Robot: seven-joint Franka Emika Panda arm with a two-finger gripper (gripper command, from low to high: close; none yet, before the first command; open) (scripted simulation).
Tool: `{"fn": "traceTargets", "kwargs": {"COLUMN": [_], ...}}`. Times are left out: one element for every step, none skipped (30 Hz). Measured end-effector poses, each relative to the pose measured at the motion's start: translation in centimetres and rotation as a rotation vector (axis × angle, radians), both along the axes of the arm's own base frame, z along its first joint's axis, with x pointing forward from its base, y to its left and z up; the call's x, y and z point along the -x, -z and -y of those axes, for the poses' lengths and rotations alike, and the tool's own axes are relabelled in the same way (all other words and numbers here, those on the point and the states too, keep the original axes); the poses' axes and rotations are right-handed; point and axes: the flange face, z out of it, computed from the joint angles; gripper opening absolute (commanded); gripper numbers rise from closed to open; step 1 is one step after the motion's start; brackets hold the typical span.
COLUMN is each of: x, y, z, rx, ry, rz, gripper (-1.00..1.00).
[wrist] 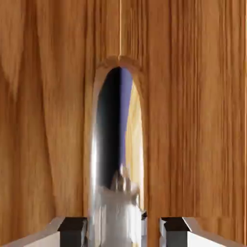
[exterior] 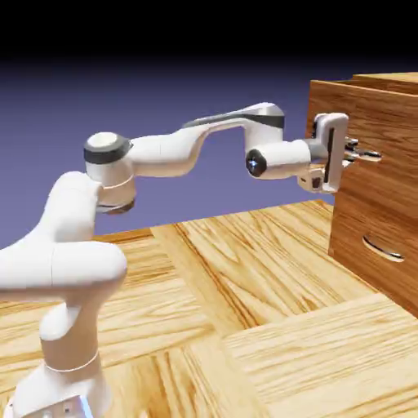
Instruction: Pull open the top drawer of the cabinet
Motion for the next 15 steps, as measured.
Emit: {"fn": "traceTargets", "kwargs": {"x": [-0.2,-0.4,-0.5,-0.6,-0.7,-0.6,-0.3,0.4,1.3,2.2,3.0,4.0,4.9,5.9,6.8], "y": [0.1,0.1,0.1,0.0,-0.1,-0.3,-0.6,-0.8,-0.8,-0.8,-0.8,-0.8,-0.8,-0.8,-0.8], "z": [0.0,0.0,0.0,0.0,0.0,-0.1,-0.2,-0.3,-0.3,-0.3,-0.3,-0.3,-0.3,-0.3,-0.3], "rx": [0.002,0.002,0.0,-0.003,-0.006,-0.01,-0.011,-0.009,-0.01,-0.007,-0.01,-0.01,-0.008,-0.009,-0.007], "ry": [0.0,0.0,0.0,0.001,0.001,0.002,0.001,-0.001,-0.002,-0.003,-0.002,-0.002,-0.002,-0.002,-0.003], "rz": [-0.001,-0.001,0.0,0.002,0.005,0.008,0.011,0.012,0.012,0.01,0.011,0.012,0.011,0.01,0.01], "gripper": [-1.0,-1.0,-1.0,-1.0,-1.0,-1.0,-1.0,-1.0,-1.0,-1.0,-1.0,-1.0,-1.0,-1.0,-1.0]}}
